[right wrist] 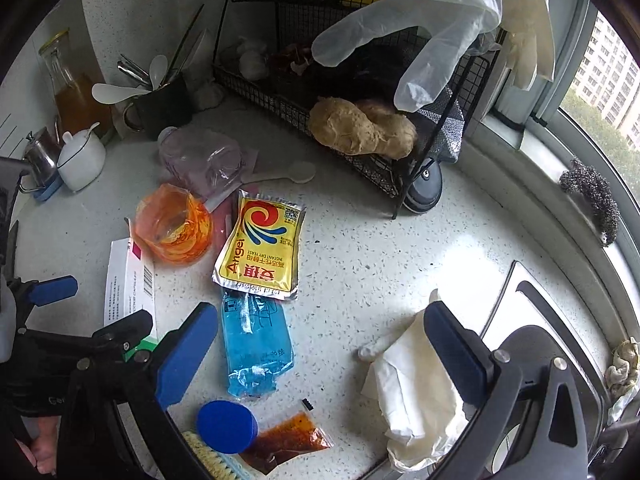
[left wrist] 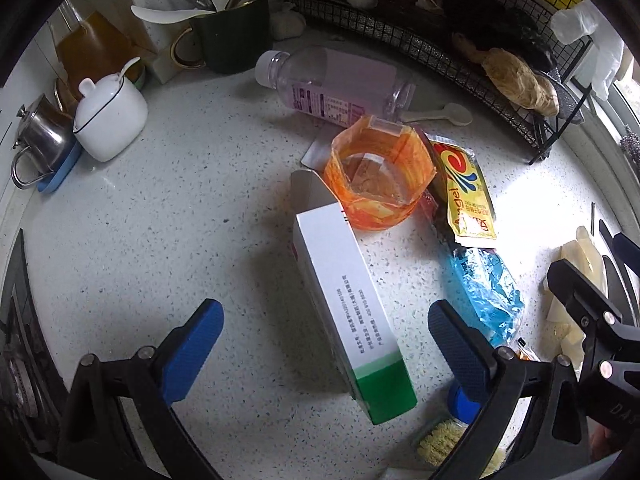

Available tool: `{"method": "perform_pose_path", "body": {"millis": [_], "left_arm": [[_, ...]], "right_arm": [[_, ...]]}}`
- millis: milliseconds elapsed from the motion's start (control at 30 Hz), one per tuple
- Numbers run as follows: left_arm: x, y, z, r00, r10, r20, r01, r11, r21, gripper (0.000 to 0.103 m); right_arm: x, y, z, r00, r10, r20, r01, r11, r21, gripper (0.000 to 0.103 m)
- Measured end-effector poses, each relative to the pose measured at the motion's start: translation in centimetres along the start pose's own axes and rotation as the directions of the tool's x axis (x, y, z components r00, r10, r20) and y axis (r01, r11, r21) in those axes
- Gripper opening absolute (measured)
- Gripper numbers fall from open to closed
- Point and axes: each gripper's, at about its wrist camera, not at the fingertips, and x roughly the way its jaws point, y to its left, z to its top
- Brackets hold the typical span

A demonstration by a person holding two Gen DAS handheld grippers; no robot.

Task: Collect trash
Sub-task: 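Reach the left tool to the white-green medicine box and grasp it, then grasp the orange plastic cup with the right tool while the left holds the box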

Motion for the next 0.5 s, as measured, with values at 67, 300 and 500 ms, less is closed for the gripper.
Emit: {"method": "perform_pose_path", "body": {"millis": [67, 300, 500], "left_arm": [[0.8, 0.2, 0.2, 1.000, 0.004, -0.015, -0.004, 1.000, -0.002, 0.095], [3.2, 1.8, 0.0, 0.996, -0.017, -0.088, 0.012, 0.999, -0.049, 0.049], [2.4, 4.0, -1.1, 0.998, -0.040, -0.051, 0.036, 0.995, -0.089, 0.023]], "right_arm": [[0.7, 0.1, 0.3, 1.000, -0.001, -0.015, 0.001, 1.000, -0.006, 0.103], [1.8, 0.7, 0.5, 0.999, -0.013, -0.038, 0.012, 0.999, -0.038, 0.103], [1.2, 2.4, 0.6, 0.999, 0.004, -0.036, -0.006, 0.998, -0.068, 0.103]]}}
